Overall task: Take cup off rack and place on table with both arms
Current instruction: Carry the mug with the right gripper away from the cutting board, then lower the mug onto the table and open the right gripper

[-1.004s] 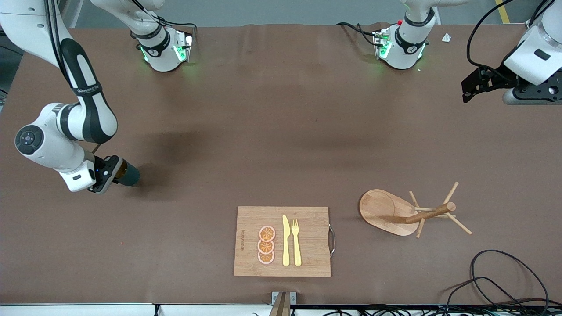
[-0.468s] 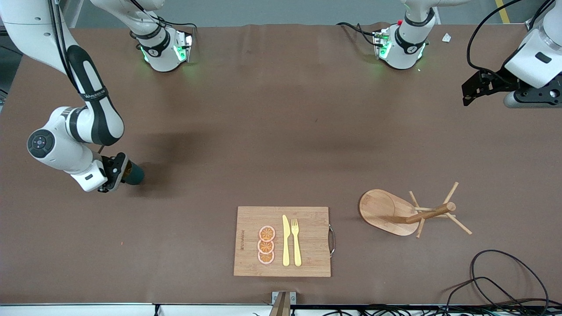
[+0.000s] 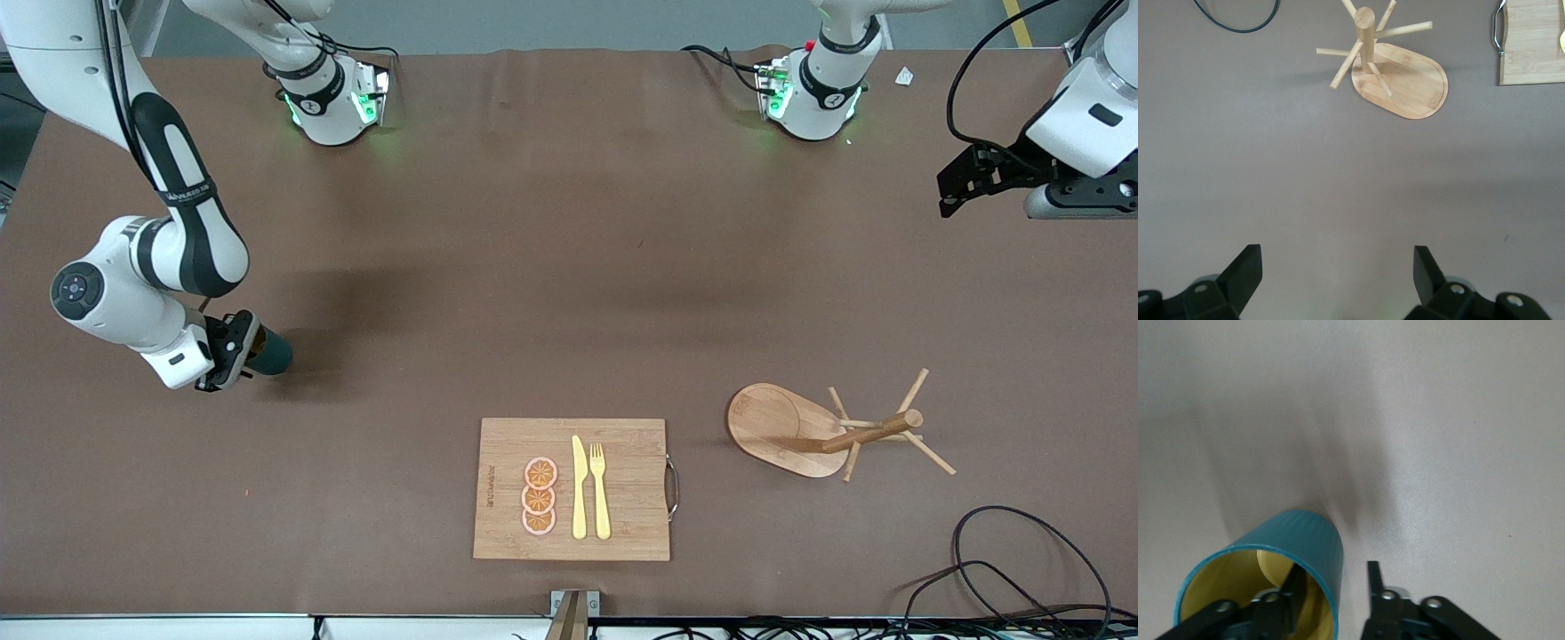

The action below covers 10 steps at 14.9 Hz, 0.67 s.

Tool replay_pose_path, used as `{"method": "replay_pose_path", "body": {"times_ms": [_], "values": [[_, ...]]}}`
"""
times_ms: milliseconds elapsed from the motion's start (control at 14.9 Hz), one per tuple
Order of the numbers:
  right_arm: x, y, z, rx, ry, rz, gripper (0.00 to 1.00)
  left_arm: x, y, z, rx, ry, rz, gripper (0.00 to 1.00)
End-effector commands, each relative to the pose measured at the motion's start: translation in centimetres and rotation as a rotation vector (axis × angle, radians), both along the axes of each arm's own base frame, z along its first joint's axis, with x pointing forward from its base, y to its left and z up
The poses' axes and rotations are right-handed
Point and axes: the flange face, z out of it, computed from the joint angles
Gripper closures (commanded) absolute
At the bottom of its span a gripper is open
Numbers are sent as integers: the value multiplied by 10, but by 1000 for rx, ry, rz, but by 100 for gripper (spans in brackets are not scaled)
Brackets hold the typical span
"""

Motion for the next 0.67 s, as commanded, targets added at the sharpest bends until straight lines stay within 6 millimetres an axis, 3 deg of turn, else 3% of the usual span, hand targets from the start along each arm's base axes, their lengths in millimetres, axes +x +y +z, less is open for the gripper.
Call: {"method": "replay_pose_path", "body": {"times_ms": [0,268,468,602], "values": [[11,6,28,29,68,-96,0,4,-1,4,-7,-13,1,0],[25,11,80,28,75,-292,0,7,-2,2,-11,-24,0,0],[29,10,96,30,103,-329,0,4,-1,6,-10,-25,2,0],[30,5,112,23,136,-469,0,4,0,7,-10,-27,4,0]]}}
